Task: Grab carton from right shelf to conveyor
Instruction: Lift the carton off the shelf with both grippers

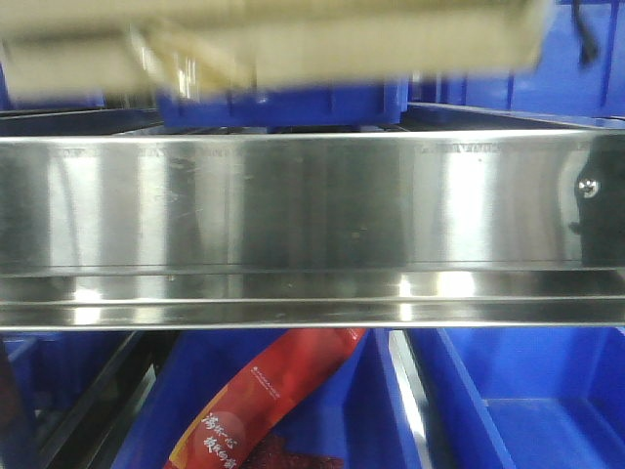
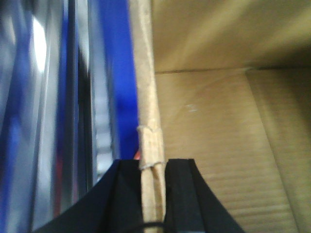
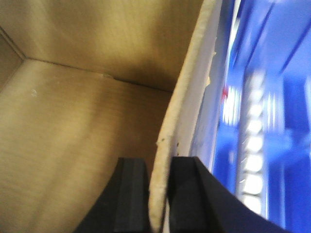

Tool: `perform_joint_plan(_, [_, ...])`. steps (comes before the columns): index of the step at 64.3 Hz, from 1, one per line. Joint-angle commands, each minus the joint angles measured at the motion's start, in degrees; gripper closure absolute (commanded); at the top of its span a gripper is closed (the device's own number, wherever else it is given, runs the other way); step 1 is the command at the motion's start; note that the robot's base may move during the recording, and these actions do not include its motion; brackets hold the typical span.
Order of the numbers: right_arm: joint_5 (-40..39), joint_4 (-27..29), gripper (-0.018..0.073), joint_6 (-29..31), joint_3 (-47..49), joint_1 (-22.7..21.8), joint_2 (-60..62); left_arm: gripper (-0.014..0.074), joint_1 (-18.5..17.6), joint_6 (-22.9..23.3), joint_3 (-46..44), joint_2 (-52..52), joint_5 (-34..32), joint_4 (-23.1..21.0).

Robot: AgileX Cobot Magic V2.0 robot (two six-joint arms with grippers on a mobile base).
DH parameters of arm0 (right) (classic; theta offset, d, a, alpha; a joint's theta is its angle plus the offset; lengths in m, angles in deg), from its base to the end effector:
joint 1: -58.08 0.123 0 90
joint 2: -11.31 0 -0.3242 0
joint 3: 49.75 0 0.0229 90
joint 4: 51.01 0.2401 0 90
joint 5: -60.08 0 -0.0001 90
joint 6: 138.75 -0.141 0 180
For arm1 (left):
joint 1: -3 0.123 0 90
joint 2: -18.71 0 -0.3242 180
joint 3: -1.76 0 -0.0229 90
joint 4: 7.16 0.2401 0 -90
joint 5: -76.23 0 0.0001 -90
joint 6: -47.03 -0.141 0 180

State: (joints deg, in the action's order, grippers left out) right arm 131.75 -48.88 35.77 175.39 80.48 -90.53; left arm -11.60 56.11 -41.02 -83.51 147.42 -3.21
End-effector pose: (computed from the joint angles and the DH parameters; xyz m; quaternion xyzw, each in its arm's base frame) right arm 0.3356 0.1437 0.5037 -0.1348 0.8899 0.1228 0.4181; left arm 0.3609 -0.0845 0.4900 0.0402 0.9072 -0.0521 0.4155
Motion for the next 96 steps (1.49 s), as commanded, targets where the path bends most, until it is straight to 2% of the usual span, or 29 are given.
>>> perform_joint_plan(1, [-1.71,0.54,0.0627,0.38,-0.88,0.1,5.01,0.0603,-2.41,0.56,-0.52,3.43,-1.23,-0.48])
perform_joint_plan(15, [-1.71,0.54,0.0627,0.49,-10.94,0.1,14.69,0.0603,-7.83,4.84,2.92,9.05,-1.23,2.13])
perform_joint_plan(24, [-1.71,1.7,0.0627,0.49,-18.25,0.1,20.52,0.0605,-12.55,7.93,7.72,14.24,-1.23,6.33])
perform_joint_plan(28, [-2.25,1.7,0.0627,0.49,-20.78,0.1,22.01,0.0605,-15.04,9.82,10.26,16.86,-1.23,8.34])
perform_joint_plan(36, [-5.1,1.81,0.0627,0.49,-23.82,0.1,22.43,0.0605,-18.11,11.58,13.62,20.05,-1.23,9.59])
perform_joint_plan(50, [-9.35,1.88,0.0627,0.49,-24.25,0.1,20.32,0.0605,-18.66,12.32,17.47,20.87,-1.23,10.69])
perform_joint_plan(96, [-9.36,1.98,0.0627,0.49,-24.25,0.1,20.2,0.0605,-18.66,12.32,18.13,20.87,-1.23,10.78])
